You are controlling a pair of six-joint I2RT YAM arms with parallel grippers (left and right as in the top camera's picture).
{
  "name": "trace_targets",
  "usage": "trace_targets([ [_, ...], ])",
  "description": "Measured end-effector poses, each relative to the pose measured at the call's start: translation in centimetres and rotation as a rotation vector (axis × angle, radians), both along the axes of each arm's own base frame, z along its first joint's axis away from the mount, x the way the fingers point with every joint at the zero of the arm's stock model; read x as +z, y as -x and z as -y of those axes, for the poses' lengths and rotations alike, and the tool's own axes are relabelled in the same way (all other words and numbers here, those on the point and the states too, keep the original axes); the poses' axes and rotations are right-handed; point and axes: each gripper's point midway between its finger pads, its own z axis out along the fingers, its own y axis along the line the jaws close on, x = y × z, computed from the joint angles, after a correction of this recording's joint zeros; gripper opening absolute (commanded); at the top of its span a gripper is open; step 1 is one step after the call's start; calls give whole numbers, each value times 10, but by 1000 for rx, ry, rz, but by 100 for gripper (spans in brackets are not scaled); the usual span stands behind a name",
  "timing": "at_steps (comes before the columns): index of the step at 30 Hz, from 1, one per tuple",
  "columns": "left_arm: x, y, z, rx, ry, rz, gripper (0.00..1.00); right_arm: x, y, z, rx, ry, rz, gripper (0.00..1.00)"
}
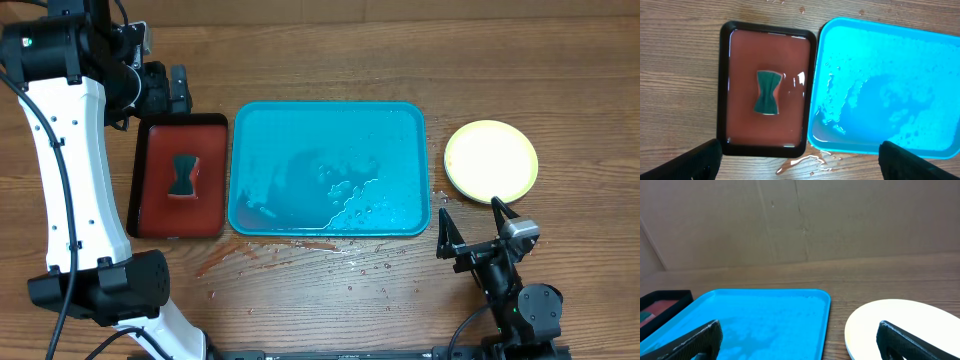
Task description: Clean dirty plates on tray and stack at the side
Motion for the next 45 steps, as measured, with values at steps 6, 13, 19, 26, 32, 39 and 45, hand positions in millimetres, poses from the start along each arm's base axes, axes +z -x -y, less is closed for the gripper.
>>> trace_targets([
  [6, 33, 14, 26, -87, -45, 99, 100, 0, 0, 0, 0, 0, 0, 100],
  [13, 118, 80, 36, -143, -164, 359, 99, 0, 0, 0, 0, 0, 0, 100],
  [19, 168, 127, 34, -122, -182, 588, 100, 0, 0, 0, 0, 0, 0, 100],
  [26, 178, 136, 40, -118, -168, 890, 100, 0, 0, 0, 0, 0, 1, 100],
  [32, 128, 139, 51, -156, -130, 1056, 100, 0, 0, 0, 0, 0, 2, 100],
  [39, 34, 135, 57, -176, -115, 1147, 100, 0, 0, 0, 0, 0, 2, 100],
  [45, -10, 140, 58, -174, -120, 1274, 100, 0, 0, 0, 0, 0, 1, 100],
])
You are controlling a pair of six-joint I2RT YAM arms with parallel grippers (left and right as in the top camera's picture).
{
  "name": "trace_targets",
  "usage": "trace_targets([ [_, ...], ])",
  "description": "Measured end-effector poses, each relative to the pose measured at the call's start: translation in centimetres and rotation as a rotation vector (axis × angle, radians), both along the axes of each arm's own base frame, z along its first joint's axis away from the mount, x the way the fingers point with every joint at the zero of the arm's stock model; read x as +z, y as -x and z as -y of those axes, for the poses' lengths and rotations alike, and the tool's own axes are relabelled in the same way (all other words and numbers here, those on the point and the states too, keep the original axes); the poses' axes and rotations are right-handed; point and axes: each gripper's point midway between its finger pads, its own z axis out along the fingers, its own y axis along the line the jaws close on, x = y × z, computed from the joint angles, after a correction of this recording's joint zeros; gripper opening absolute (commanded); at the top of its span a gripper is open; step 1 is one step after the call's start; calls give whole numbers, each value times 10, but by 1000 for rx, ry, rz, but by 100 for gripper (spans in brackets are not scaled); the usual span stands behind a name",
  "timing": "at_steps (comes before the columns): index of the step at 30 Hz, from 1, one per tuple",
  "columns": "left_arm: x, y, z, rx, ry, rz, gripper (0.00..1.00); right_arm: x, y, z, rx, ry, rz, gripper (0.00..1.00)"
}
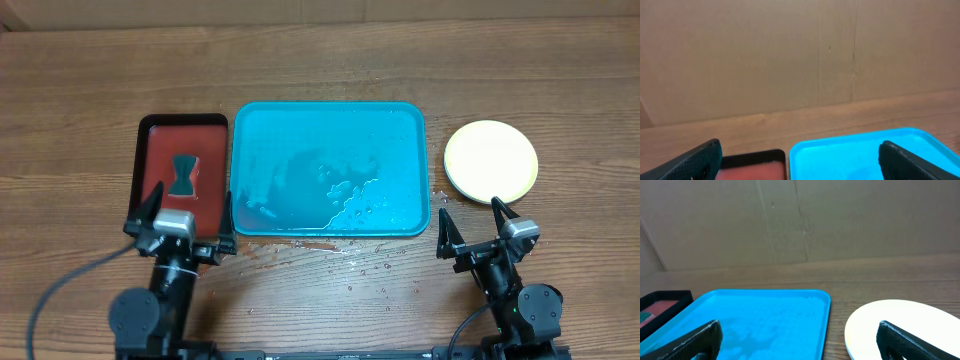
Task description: Clean dirty plates on tray and stack at the side
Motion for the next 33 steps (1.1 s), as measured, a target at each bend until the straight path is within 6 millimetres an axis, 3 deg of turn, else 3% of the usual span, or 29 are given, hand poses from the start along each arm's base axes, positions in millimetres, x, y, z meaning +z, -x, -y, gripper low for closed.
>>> trace_targets([
  [2, -17, 1, 0, 0, 0, 17, 100, 0, 0, 0, 1, 0, 0, 100],
  [12, -63, 2, -3, 16, -58, 39, 100, 0, 0, 0, 0, 0, 0, 100],
  [20, -110, -2, -15, 63, -75, -85, 100, 0, 0, 0, 1, 0, 0, 100],
  [33, -112, -3, -19, 79, -75, -89, 100, 0, 0, 0, 1, 0, 0, 100],
])
